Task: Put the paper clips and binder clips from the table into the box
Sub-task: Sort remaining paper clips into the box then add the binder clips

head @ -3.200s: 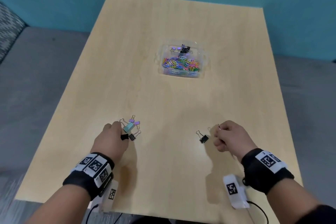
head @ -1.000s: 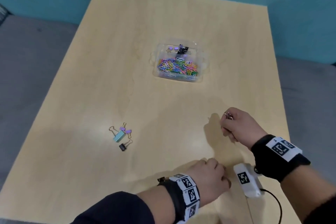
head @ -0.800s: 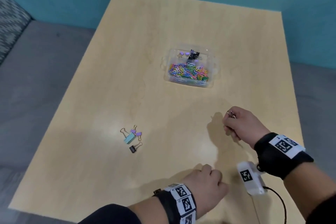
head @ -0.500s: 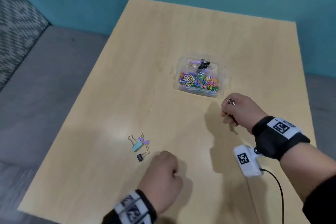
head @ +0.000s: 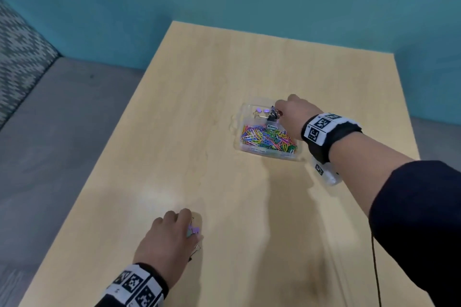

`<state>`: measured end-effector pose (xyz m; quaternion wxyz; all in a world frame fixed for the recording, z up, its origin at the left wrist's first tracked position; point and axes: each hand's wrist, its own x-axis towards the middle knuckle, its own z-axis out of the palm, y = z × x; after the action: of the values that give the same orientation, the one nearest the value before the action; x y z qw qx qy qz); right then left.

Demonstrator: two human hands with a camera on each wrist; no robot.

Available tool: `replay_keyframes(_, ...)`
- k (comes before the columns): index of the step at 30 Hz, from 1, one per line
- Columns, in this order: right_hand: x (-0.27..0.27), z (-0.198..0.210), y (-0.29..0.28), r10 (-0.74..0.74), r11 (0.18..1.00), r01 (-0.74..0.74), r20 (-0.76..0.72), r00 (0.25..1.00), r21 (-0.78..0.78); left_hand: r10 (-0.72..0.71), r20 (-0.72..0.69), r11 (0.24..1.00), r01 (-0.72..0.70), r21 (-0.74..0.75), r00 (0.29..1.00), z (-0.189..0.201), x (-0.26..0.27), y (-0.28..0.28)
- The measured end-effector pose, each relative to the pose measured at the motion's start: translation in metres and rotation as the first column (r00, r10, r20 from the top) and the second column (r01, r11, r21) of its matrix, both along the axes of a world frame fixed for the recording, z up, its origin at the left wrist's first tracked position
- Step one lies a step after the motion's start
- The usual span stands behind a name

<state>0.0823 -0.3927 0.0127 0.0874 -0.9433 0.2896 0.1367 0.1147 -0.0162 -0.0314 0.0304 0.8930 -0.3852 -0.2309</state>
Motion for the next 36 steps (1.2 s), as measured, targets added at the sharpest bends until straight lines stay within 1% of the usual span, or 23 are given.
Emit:
replay_keyframes(2, 0.010, 0.000, -0.005, 0.004, 1.000, -0.004, 0.005, 1.000, -0.016, -0.098, 0.020, 0.995, 0.098, 0.005, 0.995, -0.001, 0.002, -0.001)
replay_keyframes(3, 0.013, 0.002, -0.007, -0.001, 1.000, 0.001, 0.011, 1.000, -0.008, -0.069, -0.010, 0.998, 0.069, 0.008, 0.998, 0.000, 0.003, -0.001)
replay_keyframes(6, 0.013, 0.011, -0.007, -0.001, 1.000, 0.002, 0.052, 0.999, -0.013, 0.085, -0.096, 0.995, -0.088, -0.036, 0.992, 0.003, 0.002, 0.001)
replay_keyframes(8, 0.005, 0.017, 0.004, 0.020, 0.999, -0.013, 0.156, 0.988, -0.045, 0.174, -0.139, 0.979, -0.187, -0.083, 0.975, 0.006, 0.000, 0.001)
replay_keyframes(10, -0.008, 0.019, 0.030, 0.045, 0.999, -0.047, 0.241, 0.969, 0.002, 0.289, -0.208, 0.941, -0.317, -0.115, 0.934, 0.012, -0.001, 0.001)
replay_keyframes(12, -0.026, 0.014, 0.070, 0.109, 0.987, -0.134, 0.233, 0.966, 0.092, 0.374, -0.293, 0.897, -0.424, -0.128, 0.880, 0.015, 0.002, 0.002)
replay_keyframes(14, -0.046, 0.004, 0.115, 0.236, 0.947, -0.268, 0.184, 0.954, 0.175, 0.428, -0.371, 0.856, -0.501, -0.128, 0.824, 0.017, 0.007, 0.003)
replay_keyframes(17, -0.067, -0.017, 0.177, 0.441, 0.834, -0.469, 0.159, 0.883, 0.290, 0.519, -0.501, 0.738, -0.659, -0.146, 0.692, 0.021, 0.024, 0.004)
replay_keyframes(18, -0.070, -0.024, 0.194, 0.489, 0.796, -0.514, 0.161, 0.857, 0.319, 0.530, -0.518, 0.709, -0.686, -0.164, 0.671, 0.024, 0.032, 0.002)
replay_keyframes(19, -0.072, -0.030, 0.208, 0.524, 0.767, -0.549, 0.169, 0.835, 0.332, 0.528, -0.514, 0.699, -0.690, -0.188, 0.676, 0.028, 0.042, -0.001)
replay_keyframes(21, -0.070, -0.041, 0.229, 0.542, 0.752, -0.568, 0.176, 0.821, 0.334, 0.483, -0.499, 0.717, -0.652, -0.245, 0.719, 0.040, 0.059, -0.017)
replay_keyframes(23, -0.060, -0.044, 0.243, 0.515, 0.777, -0.544, 0.177, 0.839, 0.317, 0.401, -0.486, 0.760, -0.578, -0.296, 0.776, 0.053, 0.074, -0.045)
replay_keyframes(24, -0.054, -0.043, 0.248, 0.513, 0.791, -0.533, 0.150, 0.845, 0.301, 0.354, -0.471, 0.791, -0.528, -0.309, 0.808, 0.059, 0.080, -0.063)
replay_keyframes(27, -0.040, -0.038, 0.252, 0.538, 0.803, -0.532, 0.056, 0.841, 0.268, 0.200, -0.346, 0.894, -0.315, -0.319, 0.917, 0.075, 0.094, -0.128)
replay_keyframes(29, -0.041, -0.040, 0.250, 0.544, 0.794, -0.527, 0.031, 0.838, 0.304, 0.085, -0.229, 0.935, -0.157, -0.318, 0.970, 0.078, 0.100, -0.172)
replay_keyframes(30, -0.044, -0.042, 0.249, 0.532, 0.798, -0.509, 0.018, 0.846, 0.323, 0.028, -0.173, 0.948, -0.082, -0.308, 0.985, 0.077, 0.101, -0.193)
replay_keyframes(32, -0.049, -0.046, 0.246, 0.488, 0.810, -0.475, 0.052, 0.871, 0.343, -0.069, -0.104, 0.963, 0.039, -0.268, 0.992, 0.074, 0.100, -0.231)
replay_keyframes(35, -0.057, -0.045, 0.241, 0.370, 0.840, -0.380, 0.104, 0.923, 0.387, -0.162, -0.064, 0.973, 0.148, -0.178, 0.985, 0.064, 0.095, -0.274)
replay_keyframes(36, -0.060, -0.041, 0.238, 0.327, 0.843, -0.338, 0.099, 0.940, 0.418, -0.181, -0.055, 0.974, 0.172, -0.148, 0.982, 0.060, 0.092, -0.284)
